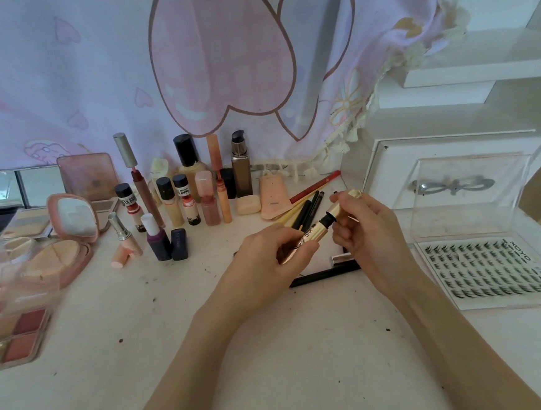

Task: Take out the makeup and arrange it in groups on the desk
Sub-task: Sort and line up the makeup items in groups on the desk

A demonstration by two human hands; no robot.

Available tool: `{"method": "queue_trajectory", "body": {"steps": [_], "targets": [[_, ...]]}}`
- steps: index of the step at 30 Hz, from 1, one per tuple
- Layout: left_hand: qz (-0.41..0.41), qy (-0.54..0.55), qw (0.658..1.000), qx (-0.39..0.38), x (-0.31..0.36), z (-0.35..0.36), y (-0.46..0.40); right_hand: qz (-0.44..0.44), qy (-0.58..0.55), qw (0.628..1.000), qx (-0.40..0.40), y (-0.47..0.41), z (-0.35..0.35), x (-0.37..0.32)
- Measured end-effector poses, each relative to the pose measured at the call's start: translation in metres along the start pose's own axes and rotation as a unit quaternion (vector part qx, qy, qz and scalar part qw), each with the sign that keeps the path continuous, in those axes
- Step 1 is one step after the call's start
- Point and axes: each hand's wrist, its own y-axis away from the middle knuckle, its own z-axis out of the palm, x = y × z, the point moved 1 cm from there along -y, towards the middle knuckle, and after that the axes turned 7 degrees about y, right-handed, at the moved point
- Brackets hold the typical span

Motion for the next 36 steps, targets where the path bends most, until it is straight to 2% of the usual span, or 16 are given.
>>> {"method": "queue_trajectory", "body": {"steps": [4, 9, 13, 19, 25, 29, 31, 33, 36], "targets": [[-0.001, -0.027, 1.0, -0.007, 0.001, -0.013, 0.004, -0.037, 0.086, 0.995, 0.032, 0.001, 0.006, 0.002], [-0.042, -0.074, 0.996, -0.001, -0.006, -0.04, 0.029, -0.094, 0.19, 0.977, -0.03, 0.006, 0.037, -0.001], [-0.099, -0.056, 0.991, 0.065, -0.017, -0.062, 0.065, -0.025, 0.145, 0.985, -0.092, 0.013, 0.077, 0.0], [-0.166, -0.07, 0.968, 0.177, -0.035, -0.093, 0.11, 0.074, 0.119, 0.981, -0.135, 0.024, 0.138, 0.015], [-0.212, -0.071, 0.959, 0.176, -0.054, -0.11, 0.144, 0.142, 0.131, 0.97, -0.147, 0.033, 0.167, 0.039], [-0.229, -0.081, 0.955, 0.172, -0.062, -0.114, 0.154, 0.153, 0.12, 0.969, -0.155, 0.037, 0.172, 0.044], [-0.234, -0.079, 0.952, 0.182, -0.064, -0.115, 0.157, 0.145, 0.134, 0.966, -0.169, 0.041, 0.173, 0.047], [-0.236, -0.087, 0.948, 0.196, -0.066, -0.116, 0.159, 0.104, 0.213, 0.958, -0.159, 0.043, 0.17, 0.048], [-0.245, -0.106, 0.933, 0.241, -0.066, -0.117, 0.162, -0.035, 0.393, 0.908, -0.143, 0.047, 0.159, 0.049]]}}
